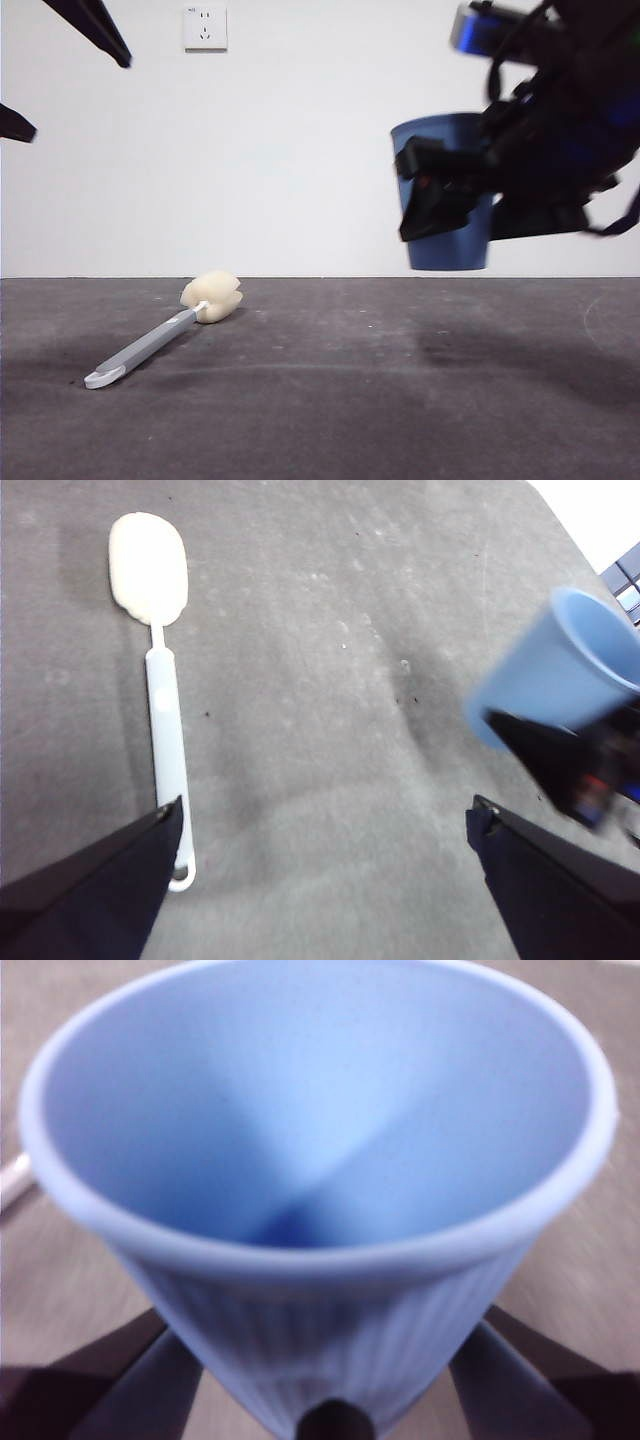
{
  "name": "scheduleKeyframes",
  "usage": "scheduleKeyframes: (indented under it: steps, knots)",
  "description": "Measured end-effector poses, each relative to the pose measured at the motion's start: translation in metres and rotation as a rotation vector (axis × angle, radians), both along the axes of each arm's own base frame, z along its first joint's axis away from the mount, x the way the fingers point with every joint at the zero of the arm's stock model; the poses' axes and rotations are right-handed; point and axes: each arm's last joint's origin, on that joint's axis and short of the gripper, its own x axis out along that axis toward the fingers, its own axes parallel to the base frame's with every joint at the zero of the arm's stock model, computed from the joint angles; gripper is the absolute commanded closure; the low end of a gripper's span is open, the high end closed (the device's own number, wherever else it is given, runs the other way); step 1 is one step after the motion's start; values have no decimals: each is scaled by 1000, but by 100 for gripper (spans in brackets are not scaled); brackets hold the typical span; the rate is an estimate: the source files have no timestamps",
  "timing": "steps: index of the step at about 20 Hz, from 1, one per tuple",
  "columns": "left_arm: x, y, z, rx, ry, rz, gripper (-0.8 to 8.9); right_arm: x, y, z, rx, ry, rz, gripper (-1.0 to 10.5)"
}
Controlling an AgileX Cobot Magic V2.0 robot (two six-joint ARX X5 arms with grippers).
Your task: Pick up the cup brush,pick up the cup,insert the brush into the cup,clean the cup,put the cup brush back,put the cup back to the fixed position on the table
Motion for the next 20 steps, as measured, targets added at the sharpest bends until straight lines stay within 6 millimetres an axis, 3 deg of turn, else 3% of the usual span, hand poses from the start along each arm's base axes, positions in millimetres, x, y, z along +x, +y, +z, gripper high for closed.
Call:
scheduleKeyframes:
  steps: [6, 12, 20]
  knots:
    - [-10, 5, 0, 11, 20, 0, 338, 32, 0, -48, -2, 20, -49, 964]
    - [-10, 6, 0, 19, 21, -4, 338, 43, -12, -46, 25, -19, -5, 964]
    - [-10, 6, 0, 35, 10, -15, 338, 55, -21, -66, 27, 24, 40, 963]
